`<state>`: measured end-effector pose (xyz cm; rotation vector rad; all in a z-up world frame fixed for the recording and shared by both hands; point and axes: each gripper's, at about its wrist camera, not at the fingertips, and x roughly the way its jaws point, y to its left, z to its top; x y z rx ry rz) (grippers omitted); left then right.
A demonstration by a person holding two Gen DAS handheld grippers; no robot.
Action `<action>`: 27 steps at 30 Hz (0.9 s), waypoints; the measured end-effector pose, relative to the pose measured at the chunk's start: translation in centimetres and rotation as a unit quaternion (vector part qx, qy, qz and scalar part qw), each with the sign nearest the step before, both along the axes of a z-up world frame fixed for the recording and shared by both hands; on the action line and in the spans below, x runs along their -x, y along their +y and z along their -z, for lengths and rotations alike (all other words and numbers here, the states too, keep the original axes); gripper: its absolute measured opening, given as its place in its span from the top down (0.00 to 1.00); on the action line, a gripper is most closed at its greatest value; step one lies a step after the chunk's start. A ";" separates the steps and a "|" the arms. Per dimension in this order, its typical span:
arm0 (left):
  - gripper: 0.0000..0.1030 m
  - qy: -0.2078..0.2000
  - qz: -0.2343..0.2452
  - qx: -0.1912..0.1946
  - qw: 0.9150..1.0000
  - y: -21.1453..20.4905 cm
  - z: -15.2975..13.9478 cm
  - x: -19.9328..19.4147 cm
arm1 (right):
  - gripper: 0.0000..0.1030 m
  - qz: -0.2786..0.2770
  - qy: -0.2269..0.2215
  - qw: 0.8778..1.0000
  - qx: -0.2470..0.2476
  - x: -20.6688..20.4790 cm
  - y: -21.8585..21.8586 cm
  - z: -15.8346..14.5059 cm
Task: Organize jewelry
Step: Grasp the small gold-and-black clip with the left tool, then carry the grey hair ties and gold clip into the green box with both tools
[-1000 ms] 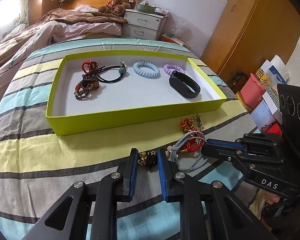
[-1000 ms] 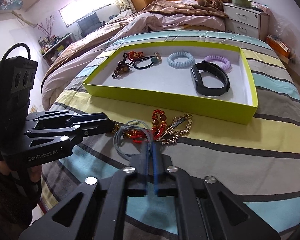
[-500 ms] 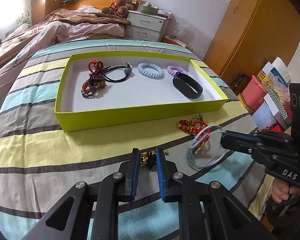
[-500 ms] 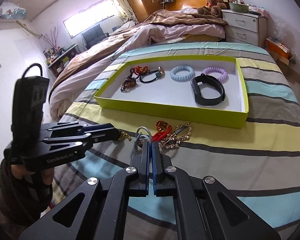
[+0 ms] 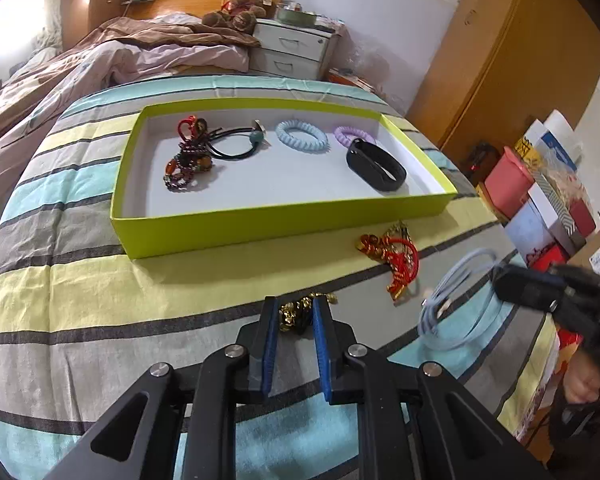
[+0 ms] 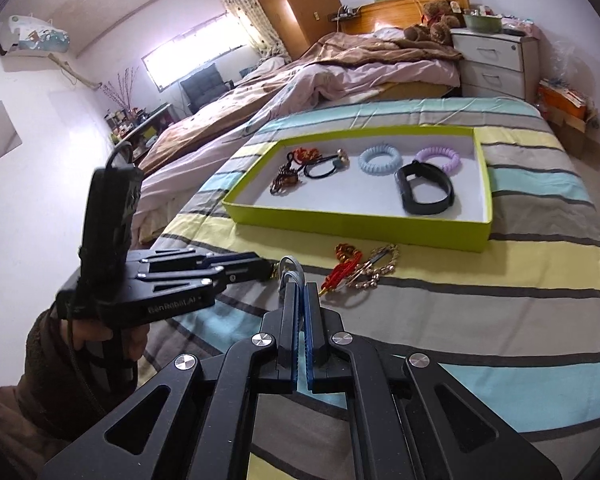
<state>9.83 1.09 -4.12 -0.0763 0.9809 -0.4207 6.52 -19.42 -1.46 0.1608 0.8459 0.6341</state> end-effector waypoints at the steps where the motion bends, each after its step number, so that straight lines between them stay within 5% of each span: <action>1: 0.83 0.004 0.003 0.003 1.000 0.0 0.2 0.0 | 0.98 0.003 -0.003 1.000 0.000 0.1 -0.1 -0.2; 14: 0.83 -0.011 0.011 -0.041 0.999 -1.4 0.1 0.0 | 0.98 0.020 -0.008 1.000 -0.003 0.0 -0.9 -0.4; 27: 0.85 -0.035 -0.003 -0.026 0.999 -0.4 -1.9 0.7 | 0.98 0.034 -0.020 0.999 -0.004 -0.6 -1.6 -1.3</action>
